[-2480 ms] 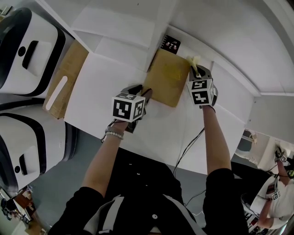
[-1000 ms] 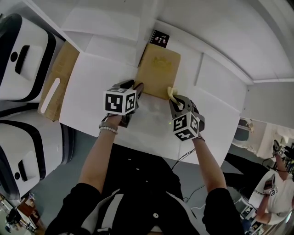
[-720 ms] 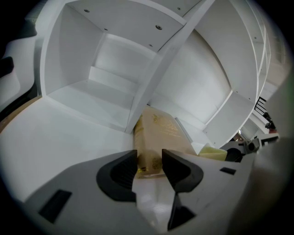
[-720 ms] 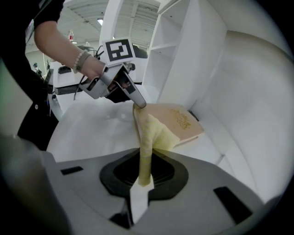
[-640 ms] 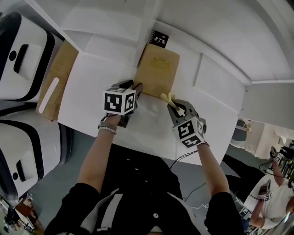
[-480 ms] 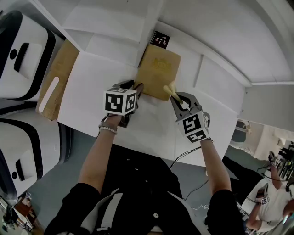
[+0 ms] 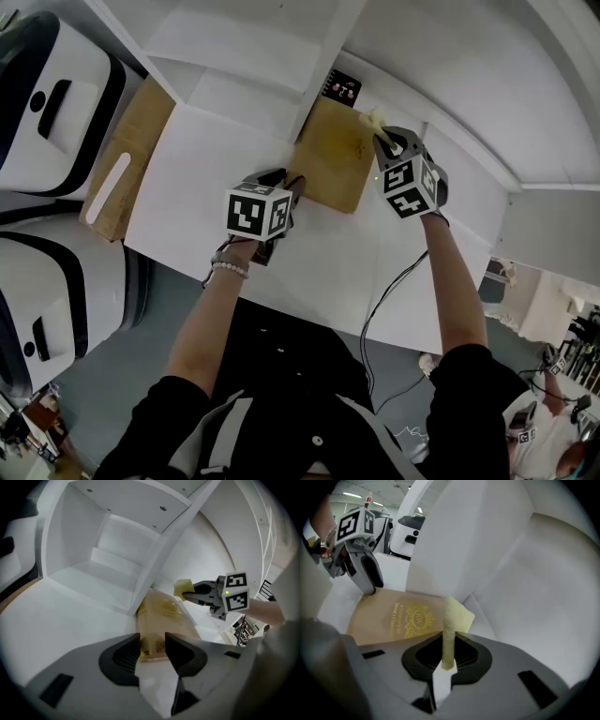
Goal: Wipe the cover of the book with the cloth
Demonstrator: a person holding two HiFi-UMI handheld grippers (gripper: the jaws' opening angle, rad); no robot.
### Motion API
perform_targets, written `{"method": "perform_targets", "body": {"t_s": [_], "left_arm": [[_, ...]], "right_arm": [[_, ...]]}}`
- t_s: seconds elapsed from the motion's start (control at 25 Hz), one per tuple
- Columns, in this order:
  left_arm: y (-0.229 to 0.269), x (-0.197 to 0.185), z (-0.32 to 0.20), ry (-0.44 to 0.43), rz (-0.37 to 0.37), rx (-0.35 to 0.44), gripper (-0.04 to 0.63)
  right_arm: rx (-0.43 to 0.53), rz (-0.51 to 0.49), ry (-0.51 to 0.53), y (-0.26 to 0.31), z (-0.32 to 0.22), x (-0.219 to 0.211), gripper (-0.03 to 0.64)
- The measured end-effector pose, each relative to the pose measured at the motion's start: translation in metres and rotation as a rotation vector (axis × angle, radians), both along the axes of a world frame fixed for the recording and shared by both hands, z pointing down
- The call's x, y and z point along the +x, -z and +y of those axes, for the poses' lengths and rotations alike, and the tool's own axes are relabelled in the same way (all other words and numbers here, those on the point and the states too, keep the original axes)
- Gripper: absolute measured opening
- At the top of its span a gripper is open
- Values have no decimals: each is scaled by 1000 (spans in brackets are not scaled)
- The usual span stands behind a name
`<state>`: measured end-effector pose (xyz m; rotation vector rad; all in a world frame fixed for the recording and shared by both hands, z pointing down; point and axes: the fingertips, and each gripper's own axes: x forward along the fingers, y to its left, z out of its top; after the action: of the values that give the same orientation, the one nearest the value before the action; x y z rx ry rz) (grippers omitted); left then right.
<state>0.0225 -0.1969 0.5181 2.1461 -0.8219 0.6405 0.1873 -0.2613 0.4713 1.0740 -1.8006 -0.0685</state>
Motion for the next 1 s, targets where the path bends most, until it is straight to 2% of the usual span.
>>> {"method": "perform_targets", "body": {"t_s": [0.24,0.48,1.0], "left_arm": [[0,0,0,0,-3,1,167],[0,-1,0,6,-4,1,167],[0,-1,1,8,-3,1,167]], "right_arm": [[-57,132,-12,-19,-27,20,35],[-123,198,40,-40,-18,12,35],[-176,146,121,-41,38,-18,35]]}}
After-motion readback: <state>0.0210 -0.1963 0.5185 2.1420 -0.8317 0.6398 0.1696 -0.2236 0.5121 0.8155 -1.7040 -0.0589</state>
